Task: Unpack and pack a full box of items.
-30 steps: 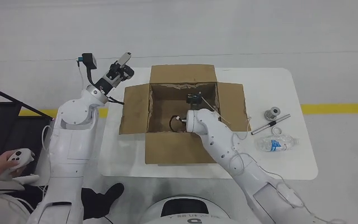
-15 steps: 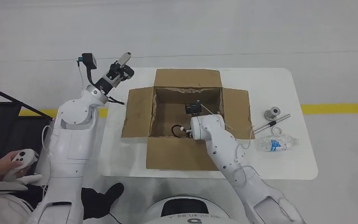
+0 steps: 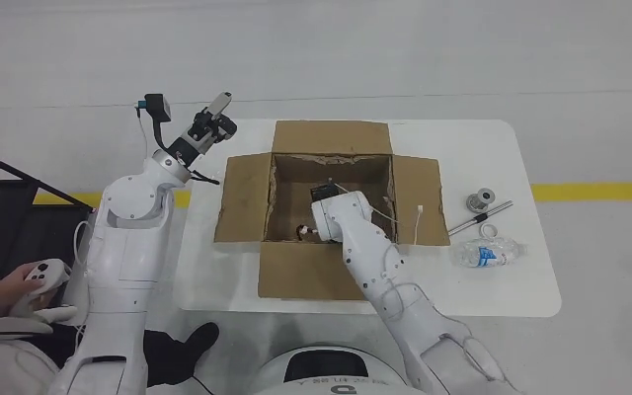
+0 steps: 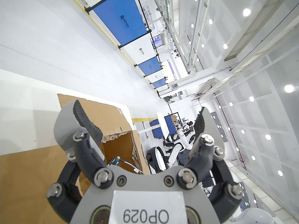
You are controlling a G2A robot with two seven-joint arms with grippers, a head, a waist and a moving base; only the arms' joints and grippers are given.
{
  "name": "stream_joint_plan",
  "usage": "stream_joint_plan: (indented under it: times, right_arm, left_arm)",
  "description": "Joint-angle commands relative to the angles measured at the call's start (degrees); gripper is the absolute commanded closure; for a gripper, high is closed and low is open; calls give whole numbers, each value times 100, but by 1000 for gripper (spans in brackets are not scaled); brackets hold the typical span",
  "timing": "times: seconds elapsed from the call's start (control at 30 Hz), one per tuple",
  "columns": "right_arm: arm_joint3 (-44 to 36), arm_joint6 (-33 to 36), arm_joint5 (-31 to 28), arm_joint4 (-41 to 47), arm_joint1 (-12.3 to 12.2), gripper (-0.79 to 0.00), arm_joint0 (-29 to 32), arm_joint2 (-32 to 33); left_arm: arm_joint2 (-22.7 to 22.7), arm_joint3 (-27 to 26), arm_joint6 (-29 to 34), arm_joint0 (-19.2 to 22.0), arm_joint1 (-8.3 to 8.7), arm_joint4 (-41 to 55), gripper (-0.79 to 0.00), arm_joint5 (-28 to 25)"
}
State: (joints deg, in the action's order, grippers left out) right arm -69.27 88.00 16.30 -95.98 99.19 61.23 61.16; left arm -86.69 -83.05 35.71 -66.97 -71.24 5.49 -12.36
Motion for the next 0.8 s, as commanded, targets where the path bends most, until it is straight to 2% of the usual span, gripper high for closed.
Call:
stream_joint_plan:
  times: [0.0, 0.13, 0.23, 0.33, 0.4, 0.43, 0.57, 0.77]
  right_arm:
    - [165, 0, -1, 33, 87, -268, -121, 80]
    - [198, 0, 0, -12, 250, -99, -295, 389]
    - [-136, 0, -1, -180, 354, -62, -153, 668]
    - [-329, 0, -23, -294, 417, -145, 52, 643]
    - [-362, 0, -100, -392, 434, -268, 146, 609]
    - [-348, 0, -157, -425, 443, -302, 175, 606]
    - [-178, 0, -200, -489, 495, -332, 166, 653]
    - [250, 0, -277, -468, 577, -320, -38, 812]
  left_arm:
    - [0, 2, 0, 1, 0, 4, -785, 1]
    - [0, 2, 0, 1, 0, 4, -785, 1]
    - [0, 2, 0, 1, 0, 4, -785, 1]
    - [0, 2, 0, 1, 0, 4, -785, 1]
    - [0, 2, 0, 1, 0, 4, -785, 1]
    - [0, 2, 0, 1, 0, 4, -785, 1]
    - [0, 2, 0, 1, 0, 4, -785, 1]
    - [0, 2, 0, 1, 0, 4, -785, 1]
